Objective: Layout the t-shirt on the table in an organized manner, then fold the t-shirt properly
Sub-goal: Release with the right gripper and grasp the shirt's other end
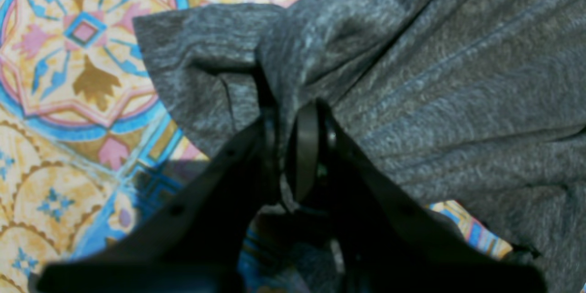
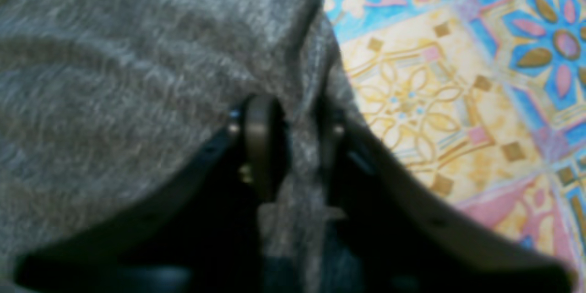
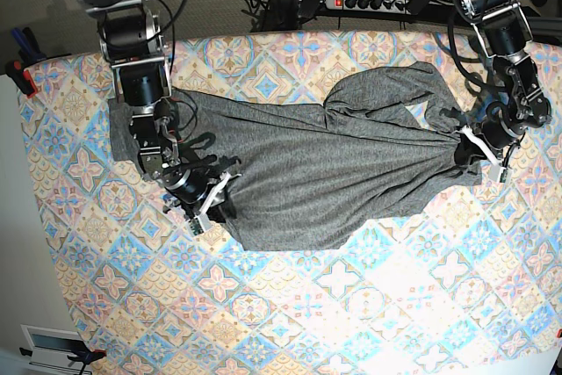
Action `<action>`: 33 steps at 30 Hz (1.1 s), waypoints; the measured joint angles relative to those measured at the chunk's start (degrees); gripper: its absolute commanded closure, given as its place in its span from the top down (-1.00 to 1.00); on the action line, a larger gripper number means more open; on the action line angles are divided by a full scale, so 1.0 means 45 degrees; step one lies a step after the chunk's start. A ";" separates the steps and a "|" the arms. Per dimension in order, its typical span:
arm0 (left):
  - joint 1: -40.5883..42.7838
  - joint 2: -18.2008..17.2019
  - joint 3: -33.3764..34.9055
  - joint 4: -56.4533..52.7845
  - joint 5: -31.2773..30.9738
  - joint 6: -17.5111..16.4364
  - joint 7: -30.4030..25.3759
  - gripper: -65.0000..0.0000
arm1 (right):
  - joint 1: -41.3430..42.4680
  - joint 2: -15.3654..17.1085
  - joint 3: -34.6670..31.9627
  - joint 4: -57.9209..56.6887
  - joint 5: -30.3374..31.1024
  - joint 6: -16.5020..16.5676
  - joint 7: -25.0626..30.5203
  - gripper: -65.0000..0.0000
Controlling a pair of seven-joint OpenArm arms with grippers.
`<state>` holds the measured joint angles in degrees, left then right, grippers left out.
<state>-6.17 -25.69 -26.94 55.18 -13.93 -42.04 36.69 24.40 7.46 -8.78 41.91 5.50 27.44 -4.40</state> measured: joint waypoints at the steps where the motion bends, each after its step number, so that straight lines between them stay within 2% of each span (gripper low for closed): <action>1: 0.0000 0.0005 0.0000 0.0000 0.0000 0.0000 -0.0005 -0.88 | -0.0019 0.0044 0.0010 -0.0005 0.0058 -0.0005 0.0034 -1.00; 4: 0.0000 0.0000 0.0000 0.0000 -0.0005 0.0000 0.0000 -0.88 | -0.0019 0.0369 0.0427 0.0034 0.0063 0.0282 -0.0204 -0.99; 6: 0.0005 0.0010 0.0000 0.0005 -0.0005 0.0000 -0.0005 -0.88 | -0.0136 0.0563 0.1559 0.0155 0.0058 -0.0243 -0.0549 -1.00; 8: -0.0068 0.0015 0.0000 0.0000 0.0024 -0.0005 0.0078 -0.88 | -0.0345 0.0811 0.2841 0.0928 -0.0219 -0.0568 -0.1530 -1.00; 12: -0.0126 0.0044 0.0000 0.0015 0.0039 -0.0015 0.0243 -0.88 | -0.1817 0.0976 0.4799 0.4235 -0.0005 -0.0267 -0.2506 -1.00; 13: -0.0131 0.0053 0.0010 0.0015 0.0034 -0.0019 0.0253 -0.88 | -0.2390 0.0923 0.5163 0.5251 -0.0112 -0.0452 -0.2846 -1.00; 14: -0.0121 0.0039 0.0000 0.0010 0.0034 -0.0029 0.0209 -0.88 | -0.3002 0.0869 0.5484 0.6368 -0.0393 -0.1112 -0.3041 -1.00; 16: -0.0155 0.0024 0.0000 0.0005 0.0039 -0.0044 0.0277 -0.88 | -0.3871 0.1054 0.6081 0.8281 -0.0471 -0.1107 -0.3487 -1.00; 19: -0.0194 0.0068 0.0000 0.0005 0.0146 0.0058 0.0277 -0.88 | -0.4561 0.1263 0.6596 1.0982 -0.0301 -0.1234 -0.2793 -1.00; 20: -0.0262 0.0180 -0.0015 0.0005 0.0151 0.0053 0.0369 -0.88 | -0.4789 0.1122 0.6829 1.1487 -0.0102 -0.1234 -0.2443 -1.00; 23: -0.0461 0.0189 -0.0049 0.0010 0.0335 -0.0049 0.0729 -0.88 | -0.5809 0.0131 0.7072 1.1788 -0.0121 -0.1117 -0.2613 -1.00; 25: -0.0447 0.0209 -0.0049 0.0010 0.0345 -0.0044 0.0588 -0.87 | -0.6504 -0.0369 0.6989 1.1385 -0.0510 -0.0855 -0.3730 -0.98; 27: -0.0500 0.0257 -0.0049 0.0010 0.0724 -0.0044 0.0539 -0.86 | -0.6470 -0.0238 0.6785 1.1361 -0.0597 -0.0962 -0.3478 -0.85; 30: -0.0554 0.0602 -0.0049 0.0015 0.1054 -0.0058 0.0457 -0.78 | -0.5697 0.0058 0.6300 1.1638 -0.1603 -0.1200 -0.2827 -0.46; 31: -0.0573 0.0636 -0.0049 0.0024 0.1171 -0.0063 0.0447 -0.73 | -0.5668 0.0063 0.6193 1.1662 -0.2064 -0.1171 -0.2890 -0.32; 33: -0.0607 0.0665 -0.0049 0.0044 0.1506 -0.0126 0.0282 -0.65 | -0.5765 -0.0117 0.5916 1.1584 -0.2788 -0.1035 -0.4163 -0.09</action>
<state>-8.91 -22.70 -27.16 55.37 -7.16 -42.61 37.95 -1.54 6.94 17.85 94.04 -7.05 22.79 -23.14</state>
